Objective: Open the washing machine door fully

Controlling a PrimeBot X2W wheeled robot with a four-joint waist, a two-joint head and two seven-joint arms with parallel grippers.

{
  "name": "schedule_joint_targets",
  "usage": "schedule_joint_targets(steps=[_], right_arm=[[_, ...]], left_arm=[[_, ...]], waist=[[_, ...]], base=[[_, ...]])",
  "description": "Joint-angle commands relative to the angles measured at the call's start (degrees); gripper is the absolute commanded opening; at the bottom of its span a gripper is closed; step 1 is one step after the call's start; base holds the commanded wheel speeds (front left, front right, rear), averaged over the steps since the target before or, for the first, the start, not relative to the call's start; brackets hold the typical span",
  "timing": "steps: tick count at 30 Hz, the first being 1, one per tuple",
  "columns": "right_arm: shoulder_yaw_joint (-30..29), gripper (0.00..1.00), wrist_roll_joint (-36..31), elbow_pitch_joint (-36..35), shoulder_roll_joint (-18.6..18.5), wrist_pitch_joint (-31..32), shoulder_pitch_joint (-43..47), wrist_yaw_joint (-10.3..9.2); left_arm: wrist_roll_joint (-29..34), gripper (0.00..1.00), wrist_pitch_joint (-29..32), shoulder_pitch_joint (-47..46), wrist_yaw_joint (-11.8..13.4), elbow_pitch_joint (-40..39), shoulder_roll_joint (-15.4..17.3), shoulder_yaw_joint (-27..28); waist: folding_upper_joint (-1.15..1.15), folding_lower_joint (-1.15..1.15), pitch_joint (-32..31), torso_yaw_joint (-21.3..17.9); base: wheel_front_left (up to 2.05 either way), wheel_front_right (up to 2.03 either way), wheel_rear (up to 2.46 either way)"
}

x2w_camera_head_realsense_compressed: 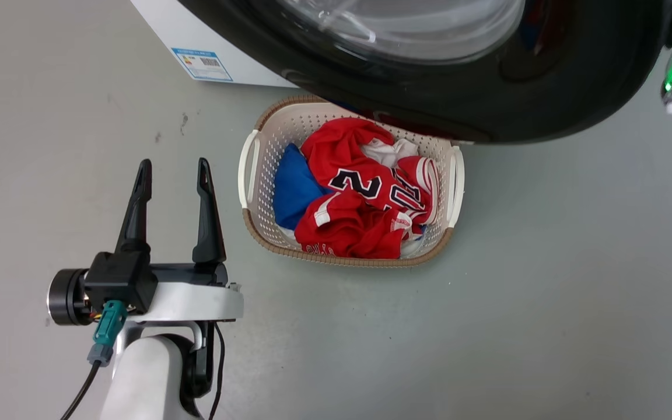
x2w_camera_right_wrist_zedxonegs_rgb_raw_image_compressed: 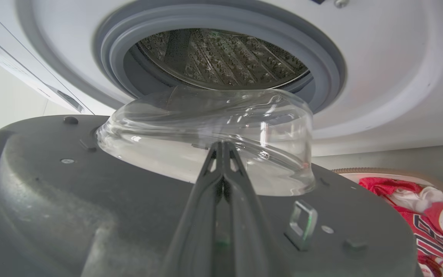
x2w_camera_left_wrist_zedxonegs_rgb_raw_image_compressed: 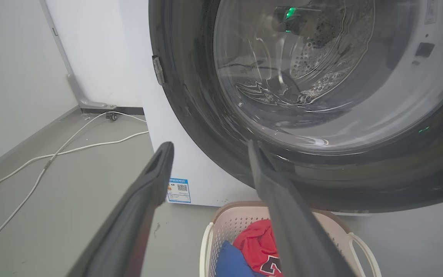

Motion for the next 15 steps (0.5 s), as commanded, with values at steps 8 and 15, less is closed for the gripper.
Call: schedule_joint_targets(steps=[8, 15], right_arm=[[0.97, 0.0, 1.71, -5.86, 1.4, 2.17, 8.81, 0.03], [2.39, 0.0, 2.35, -11.29, 2.03, 3.82, 17.13, 0.03]], left_arm=[[0.31, 1.0, -0.16, 2.77, 0.31, 0.51, -0.06, 0.25], [0.43, 1.0, -0.16, 5.33, 0.79, 0.84, -0.06, 0.56]], waist=[[0.0, 0.0, -4.79, 0.54], [0.0, 0.0, -8.93, 1.08]], base=[[0.0, 0.0, 0.0], [0.0, 0.0, 0.0]])
